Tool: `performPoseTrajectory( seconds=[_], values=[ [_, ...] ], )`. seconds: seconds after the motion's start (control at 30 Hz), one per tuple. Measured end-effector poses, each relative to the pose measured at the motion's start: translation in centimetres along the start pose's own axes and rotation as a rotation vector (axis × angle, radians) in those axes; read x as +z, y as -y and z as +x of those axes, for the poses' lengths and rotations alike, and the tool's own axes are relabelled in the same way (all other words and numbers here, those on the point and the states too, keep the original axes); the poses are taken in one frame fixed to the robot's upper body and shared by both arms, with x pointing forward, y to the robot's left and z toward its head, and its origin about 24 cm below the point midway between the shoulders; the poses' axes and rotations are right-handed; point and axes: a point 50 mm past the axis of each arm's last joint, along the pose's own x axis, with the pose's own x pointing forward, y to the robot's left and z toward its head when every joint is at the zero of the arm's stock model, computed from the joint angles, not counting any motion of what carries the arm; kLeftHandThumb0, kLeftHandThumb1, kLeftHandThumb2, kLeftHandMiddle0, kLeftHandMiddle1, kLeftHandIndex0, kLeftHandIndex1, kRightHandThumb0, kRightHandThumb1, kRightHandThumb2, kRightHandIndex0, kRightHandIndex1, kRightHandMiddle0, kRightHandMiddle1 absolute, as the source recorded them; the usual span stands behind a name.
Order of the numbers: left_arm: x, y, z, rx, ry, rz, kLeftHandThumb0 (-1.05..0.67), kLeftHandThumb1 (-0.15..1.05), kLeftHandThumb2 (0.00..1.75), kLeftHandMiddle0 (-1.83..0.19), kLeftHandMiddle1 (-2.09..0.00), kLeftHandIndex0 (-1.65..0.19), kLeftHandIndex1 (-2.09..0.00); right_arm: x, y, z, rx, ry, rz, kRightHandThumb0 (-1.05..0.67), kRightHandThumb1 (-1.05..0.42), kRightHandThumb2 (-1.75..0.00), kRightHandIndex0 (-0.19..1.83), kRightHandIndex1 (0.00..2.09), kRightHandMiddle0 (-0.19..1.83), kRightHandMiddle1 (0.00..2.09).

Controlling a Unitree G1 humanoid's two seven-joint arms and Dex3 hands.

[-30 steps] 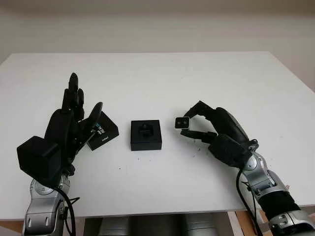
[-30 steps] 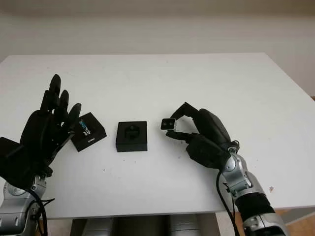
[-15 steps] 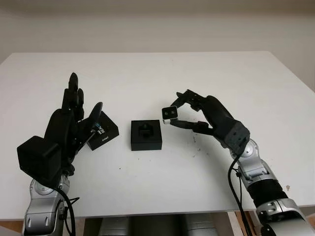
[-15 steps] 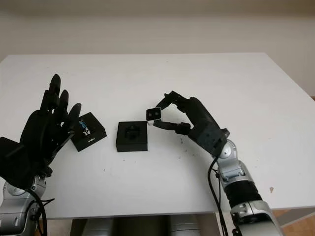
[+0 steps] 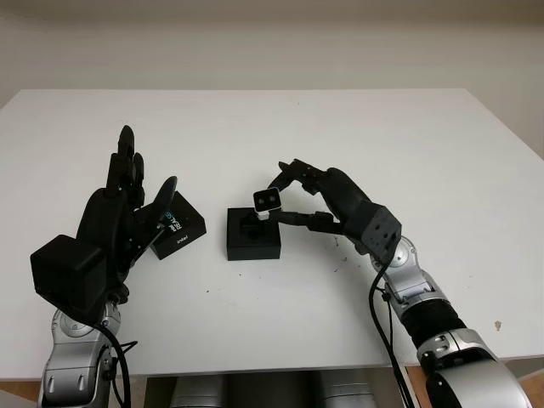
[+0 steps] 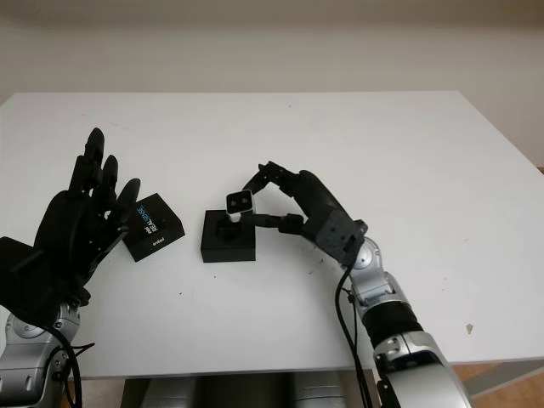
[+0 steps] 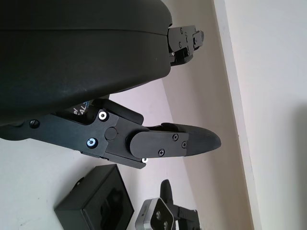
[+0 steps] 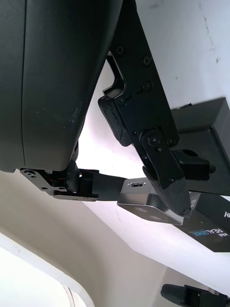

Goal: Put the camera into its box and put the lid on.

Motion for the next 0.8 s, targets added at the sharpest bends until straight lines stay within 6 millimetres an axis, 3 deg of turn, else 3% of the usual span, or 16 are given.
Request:
performPoseTrajectory(
  seconds=[0.8],
  values=[
    [0.0, 0.0, 0.0, -0.002, 0.000, -0.003, -0.61, 1.05, 0.37, 0.12, -0.05, 0.15, -0.05, -0.3, -3.1, 0.8, -0.094, -0.007, 0.038, -0.53, -1.04, -0.06, 0.22, 0.05, 0.38, 1.56]
  ],
)
